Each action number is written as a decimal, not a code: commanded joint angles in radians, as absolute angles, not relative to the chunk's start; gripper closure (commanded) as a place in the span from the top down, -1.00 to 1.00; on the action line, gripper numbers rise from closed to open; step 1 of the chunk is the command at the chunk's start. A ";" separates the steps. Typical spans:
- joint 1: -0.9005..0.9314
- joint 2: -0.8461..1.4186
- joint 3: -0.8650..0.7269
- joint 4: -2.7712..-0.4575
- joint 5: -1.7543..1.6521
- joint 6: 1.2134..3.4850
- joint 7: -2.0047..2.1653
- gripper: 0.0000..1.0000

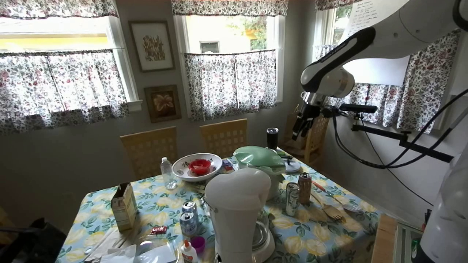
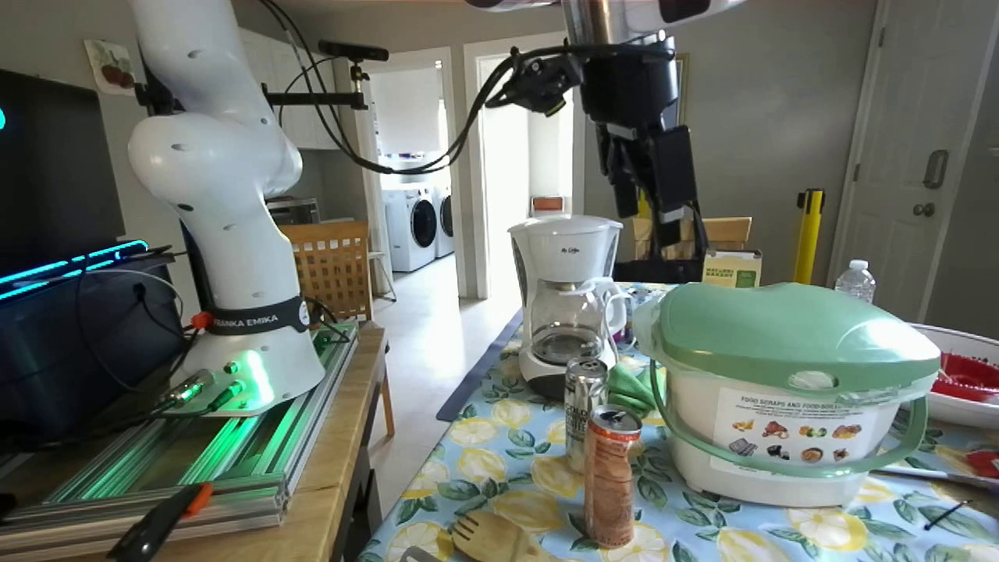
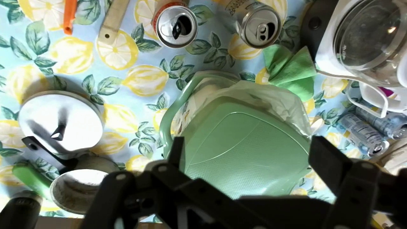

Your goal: Open the white and green bin then put the orange can inside the bin.

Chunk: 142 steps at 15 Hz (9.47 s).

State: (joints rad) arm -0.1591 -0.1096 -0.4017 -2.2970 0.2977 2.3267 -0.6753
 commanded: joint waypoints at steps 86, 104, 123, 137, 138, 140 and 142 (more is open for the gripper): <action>-0.435 0.543 -0.204 -1.856 0.987 2.105 -1.004 1.00; -0.453 0.552 -0.174 -1.843 1.207 2.079 -1.083 1.00; -0.351 0.343 -0.192 -1.879 1.083 2.073 -1.134 1.00; -0.219 0.282 -0.139 -1.850 0.892 2.200 -1.103 1.00; -0.213 0.281 -0.135 -1.850 0.886 2.206 -1.090 1.00; -0.207 0.278 -0.126 -1.854 0.890 2.222 -1.081 1.00; -0.208 0.272 -0.119 -1.854 0.898 2.226 -1.082 1.00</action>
